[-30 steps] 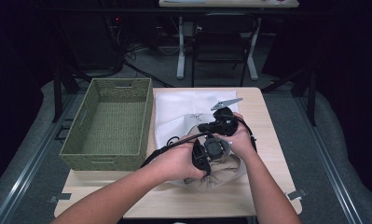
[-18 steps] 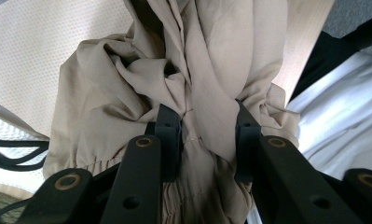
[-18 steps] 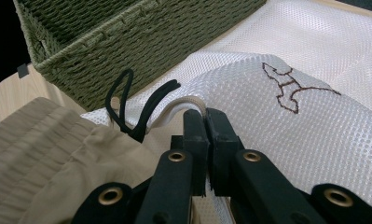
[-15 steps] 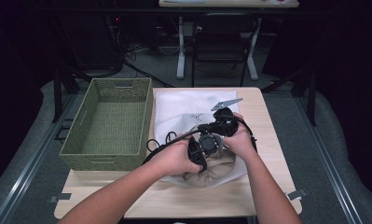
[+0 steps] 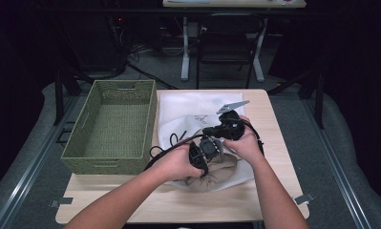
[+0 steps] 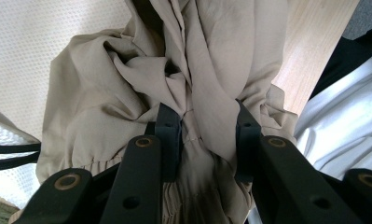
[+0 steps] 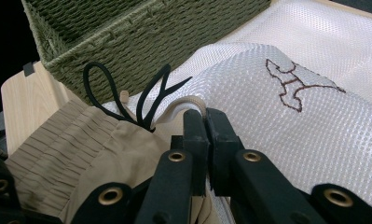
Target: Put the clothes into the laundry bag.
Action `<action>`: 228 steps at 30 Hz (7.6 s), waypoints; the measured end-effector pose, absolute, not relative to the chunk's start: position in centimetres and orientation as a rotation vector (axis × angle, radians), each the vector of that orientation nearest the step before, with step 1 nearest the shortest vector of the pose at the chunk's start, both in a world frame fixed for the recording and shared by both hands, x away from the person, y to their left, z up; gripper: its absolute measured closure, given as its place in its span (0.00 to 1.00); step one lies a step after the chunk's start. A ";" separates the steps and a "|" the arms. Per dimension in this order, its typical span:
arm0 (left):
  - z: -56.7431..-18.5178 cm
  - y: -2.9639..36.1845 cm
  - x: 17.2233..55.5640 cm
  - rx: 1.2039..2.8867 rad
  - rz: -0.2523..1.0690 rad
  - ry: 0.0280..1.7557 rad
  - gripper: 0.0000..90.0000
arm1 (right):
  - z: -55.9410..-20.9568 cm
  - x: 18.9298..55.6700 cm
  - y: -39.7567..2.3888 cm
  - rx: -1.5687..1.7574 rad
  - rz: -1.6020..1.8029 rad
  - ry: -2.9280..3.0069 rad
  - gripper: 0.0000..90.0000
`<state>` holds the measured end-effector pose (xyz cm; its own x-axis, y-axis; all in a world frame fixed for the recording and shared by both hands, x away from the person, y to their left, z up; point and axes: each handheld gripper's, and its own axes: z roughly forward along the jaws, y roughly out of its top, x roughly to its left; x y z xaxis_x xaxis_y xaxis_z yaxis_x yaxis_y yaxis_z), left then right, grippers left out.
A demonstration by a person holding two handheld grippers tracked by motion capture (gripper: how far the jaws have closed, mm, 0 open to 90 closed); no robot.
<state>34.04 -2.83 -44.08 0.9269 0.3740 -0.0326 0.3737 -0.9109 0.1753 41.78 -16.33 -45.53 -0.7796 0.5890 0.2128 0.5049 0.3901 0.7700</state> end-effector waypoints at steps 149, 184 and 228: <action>-51.2 2.9 28.7 2.382 0.310 0.767 0.27 | -45.4 40.3 -17.4 1.012 1.336 2.524 0.98; -53.7 2.9 29.4 2.405 0.081 0.822 0.90 | -45.4 40.1 -16.9 0.990 1.327 2.536 0.98; -51.2 2.4 37.2 2.212 0.287 1.016 0.91 | -45.0 39.3 -16.0 0.937 1.340 2.577 0.98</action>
